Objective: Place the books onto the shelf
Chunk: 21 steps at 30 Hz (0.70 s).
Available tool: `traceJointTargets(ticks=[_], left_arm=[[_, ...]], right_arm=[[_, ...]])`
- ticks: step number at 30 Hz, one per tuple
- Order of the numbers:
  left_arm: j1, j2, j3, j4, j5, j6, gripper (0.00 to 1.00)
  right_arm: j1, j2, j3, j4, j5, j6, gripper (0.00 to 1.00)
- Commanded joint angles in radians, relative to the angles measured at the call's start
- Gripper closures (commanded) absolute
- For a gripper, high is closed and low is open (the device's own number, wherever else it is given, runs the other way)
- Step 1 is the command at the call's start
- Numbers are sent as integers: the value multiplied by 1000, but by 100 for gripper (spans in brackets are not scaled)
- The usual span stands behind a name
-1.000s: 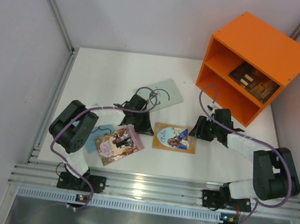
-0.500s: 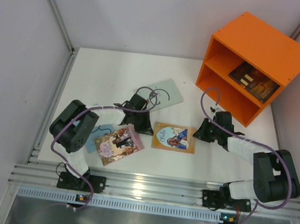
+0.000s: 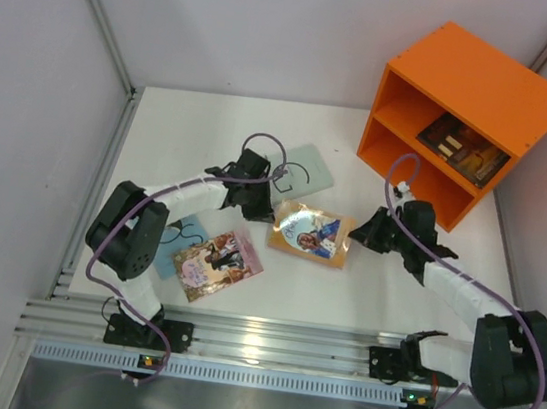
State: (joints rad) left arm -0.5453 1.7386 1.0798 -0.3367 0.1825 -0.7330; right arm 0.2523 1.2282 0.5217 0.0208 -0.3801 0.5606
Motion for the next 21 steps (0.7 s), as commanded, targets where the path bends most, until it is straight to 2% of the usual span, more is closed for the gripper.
traceJointTargets(ticks=[1, 3, 4, 5, 6, 9, 12, 15, 17, 20, 21], left_arm=[[16, -59, 74, -36, -20, 33, 93], [19, -66, 92, -70, -44, 40, 85], [22, -73, 92, -76, -52, 44, 79], [25, -80, 92, -82, -63, 44, 65], [28, -99, 91, -94, -80, 46, 58], [36, -141, 92, -119, -116, 50, 44], [42, -195, 68, -131, -115, 34, 39], [41, -287, -29, -53, -14, -52, 30], [41, -345, -160, 97, 88, -133, 26], [28, -467, -335, 299, 152, -371, 23], [22, -479, -365, 329, 150, -403, 23]], right_arm=[[2, -91, -6, 33, -10, 84, 100], [2, -128, -6, 24, 12, 100, 100], [4, -137, -9, 25, 24, 123, 100], [2, -148, -12, 28, 27, 137, 100], [2, -151, -14, 37, 23, 150, 100], [2, -157, -25, 57, 24, 193, 100], [2, -165, -45, 76, 38, 237, 100], [4, -174, -66, 106, 47, 292, 100], [5, -187, -77, 114, 56, 332, 100], [13, -211, -77, 102, 78, 354, 100], [18, -219, -78, 90, 86, 357, 100]])
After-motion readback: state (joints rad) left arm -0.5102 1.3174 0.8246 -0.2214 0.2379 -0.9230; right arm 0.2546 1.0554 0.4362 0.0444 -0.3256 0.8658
